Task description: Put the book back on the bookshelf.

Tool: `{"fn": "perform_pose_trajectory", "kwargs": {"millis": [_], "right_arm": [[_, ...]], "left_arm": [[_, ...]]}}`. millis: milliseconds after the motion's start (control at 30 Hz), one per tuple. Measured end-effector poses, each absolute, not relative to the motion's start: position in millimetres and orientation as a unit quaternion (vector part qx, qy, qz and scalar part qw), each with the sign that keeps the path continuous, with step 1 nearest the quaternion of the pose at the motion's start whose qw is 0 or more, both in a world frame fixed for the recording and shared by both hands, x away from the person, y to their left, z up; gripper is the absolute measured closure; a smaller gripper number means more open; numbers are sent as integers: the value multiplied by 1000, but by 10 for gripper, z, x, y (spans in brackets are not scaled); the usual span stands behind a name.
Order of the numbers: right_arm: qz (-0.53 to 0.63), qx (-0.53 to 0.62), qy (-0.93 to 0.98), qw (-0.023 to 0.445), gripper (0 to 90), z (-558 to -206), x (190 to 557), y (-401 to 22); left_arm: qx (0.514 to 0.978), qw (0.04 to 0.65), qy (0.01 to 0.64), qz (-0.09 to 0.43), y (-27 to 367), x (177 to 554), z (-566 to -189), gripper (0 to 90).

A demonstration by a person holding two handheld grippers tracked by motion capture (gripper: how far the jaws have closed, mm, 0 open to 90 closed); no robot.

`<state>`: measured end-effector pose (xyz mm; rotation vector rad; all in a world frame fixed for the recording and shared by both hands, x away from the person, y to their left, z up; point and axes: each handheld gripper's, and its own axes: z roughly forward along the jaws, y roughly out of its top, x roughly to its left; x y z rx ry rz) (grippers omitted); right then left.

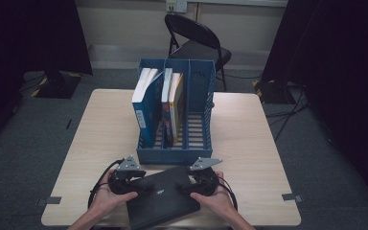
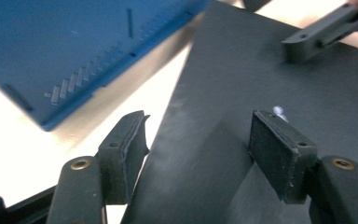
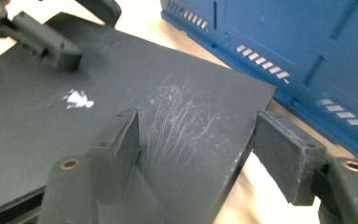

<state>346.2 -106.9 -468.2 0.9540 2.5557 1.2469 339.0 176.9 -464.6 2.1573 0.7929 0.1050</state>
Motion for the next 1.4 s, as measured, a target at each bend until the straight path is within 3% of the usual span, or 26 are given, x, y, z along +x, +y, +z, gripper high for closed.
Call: {"fn": "perform_pose_trajectory", "kwargs": {"millis": [333,633,1000,1400], "right_arm": [[423,339,837,73,310,-4564,3169,-1332],[404,338,848,67,315,-4662,2789,-1508],[399,317,858,64,420,-4677,2784,-1509],[401,315,858,58,466,-4674,2866,-1533]], "left_arm": [[849,418,322,27,1791,3421,-4672,384],[850,417,320,29,1750,3434,-4665,395],[851,417,318,29,1760,3426,-4670,398],[855,413,312,7,1911,3288,-4652,450]]}}
